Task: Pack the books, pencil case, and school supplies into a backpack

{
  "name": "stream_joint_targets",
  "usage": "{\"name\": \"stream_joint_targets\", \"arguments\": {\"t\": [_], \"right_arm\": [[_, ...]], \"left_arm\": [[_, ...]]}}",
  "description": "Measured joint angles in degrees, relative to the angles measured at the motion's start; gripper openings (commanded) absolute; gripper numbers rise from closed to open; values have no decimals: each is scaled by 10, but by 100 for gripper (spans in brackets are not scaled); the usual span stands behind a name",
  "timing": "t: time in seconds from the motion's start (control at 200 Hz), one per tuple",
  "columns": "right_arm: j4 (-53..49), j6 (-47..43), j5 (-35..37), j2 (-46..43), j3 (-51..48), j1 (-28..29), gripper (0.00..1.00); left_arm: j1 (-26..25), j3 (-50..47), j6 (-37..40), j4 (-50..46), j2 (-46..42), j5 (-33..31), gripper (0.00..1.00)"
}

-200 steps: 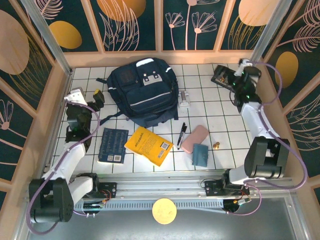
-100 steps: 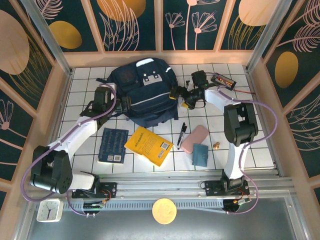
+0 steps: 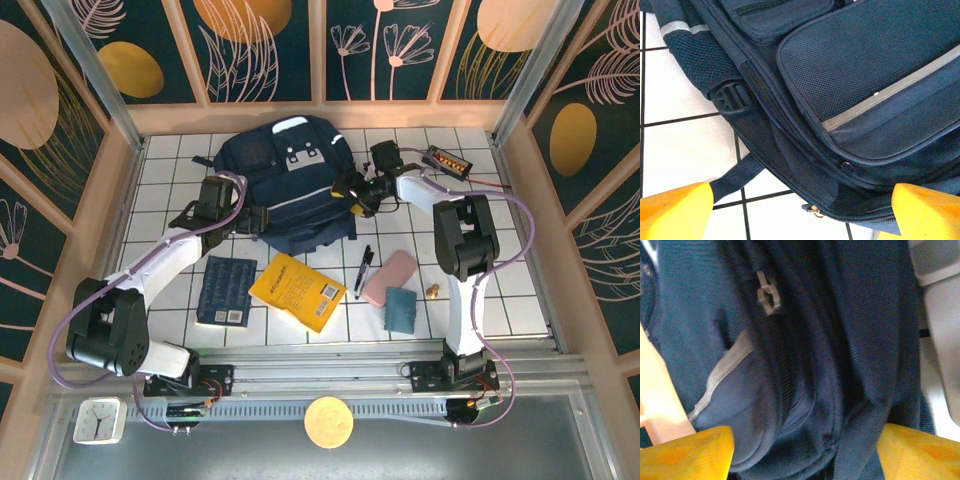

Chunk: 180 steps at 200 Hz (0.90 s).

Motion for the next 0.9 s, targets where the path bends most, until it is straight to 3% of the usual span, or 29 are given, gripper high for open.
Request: {"name": "stream_joint_targets", "arguments": {"t": [0.17,0.33,0.385,0.686,0.901], "right_arm": [[0,11,5,7,5,0,28],[-4,10,15,7,8,0,4],[-6,7,17,7,9,0,0],[-14,-14,21,7,15,-10,0],[-54,-82,22,10,61,-40,0]], "left_arm": [[0,0,0,0,8,3,92],[0,0,-1,0,17,4,91],[0,0,-1,1,19,5,91],[0,0,-14,2,41,6,90],[24,-4,-114,16,67,44,84]]}}
